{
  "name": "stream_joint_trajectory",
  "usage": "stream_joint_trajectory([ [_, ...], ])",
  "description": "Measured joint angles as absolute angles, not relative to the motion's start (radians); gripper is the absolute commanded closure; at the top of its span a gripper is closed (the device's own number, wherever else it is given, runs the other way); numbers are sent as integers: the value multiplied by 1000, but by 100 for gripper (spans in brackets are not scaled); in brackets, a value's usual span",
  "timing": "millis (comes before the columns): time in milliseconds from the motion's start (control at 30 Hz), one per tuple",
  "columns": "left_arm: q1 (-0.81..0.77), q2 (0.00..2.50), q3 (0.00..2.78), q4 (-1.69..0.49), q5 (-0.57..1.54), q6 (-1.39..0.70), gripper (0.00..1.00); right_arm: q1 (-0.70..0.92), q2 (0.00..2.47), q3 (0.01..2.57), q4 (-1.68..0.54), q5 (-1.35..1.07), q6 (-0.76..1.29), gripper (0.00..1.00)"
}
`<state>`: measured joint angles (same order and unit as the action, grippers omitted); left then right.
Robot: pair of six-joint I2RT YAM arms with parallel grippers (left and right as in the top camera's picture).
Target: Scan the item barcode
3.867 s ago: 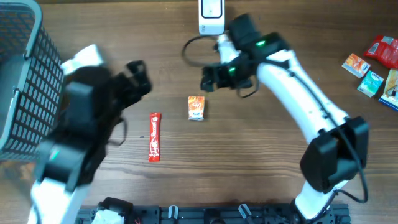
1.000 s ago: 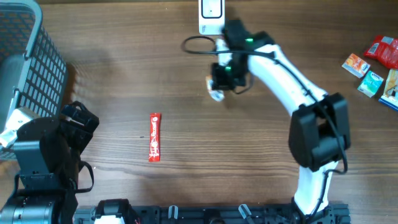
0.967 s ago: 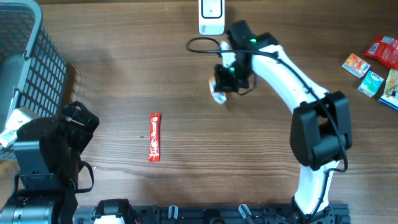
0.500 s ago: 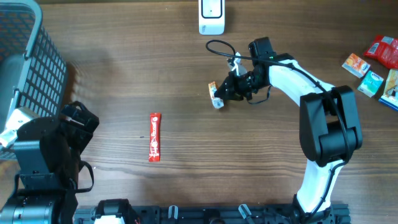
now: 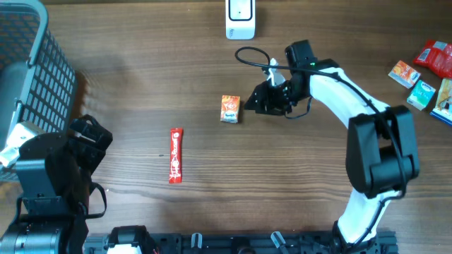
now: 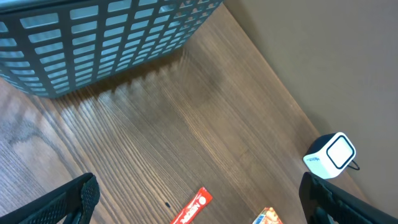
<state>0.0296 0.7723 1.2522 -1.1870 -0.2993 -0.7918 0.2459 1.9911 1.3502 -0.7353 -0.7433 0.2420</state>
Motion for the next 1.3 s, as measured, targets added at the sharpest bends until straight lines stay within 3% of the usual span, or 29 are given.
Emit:
stream_joint_trajectory([
  [67,30,772,1252,-1187,-299,-792,0,246,1983,1351,-739,-688,263,20],
  [233,30,772,1252,-1187,-299,-792,0,255,1983,1348,-717,-613,308,21],
  [467,30,772,1252,-1187,-299,-792,0,348,2020,1328,-614,-586,411,39],
  [767,30,772,1252,-1189,-299,-792,0,409,2072,1328,-562,-561,538,49],
  [1100,30,772,1252,-1190,-299,-792,0,403,2096,1328,-450,-572,598,51],
  [1200,30,772,1252,-1190,-299,-792,0,395,2098,1328,-439,-569,606,56],
  [1300,30,772,1252,-1190,-299,-792,0,389,2100,1328,-443,-550,613,76],
])
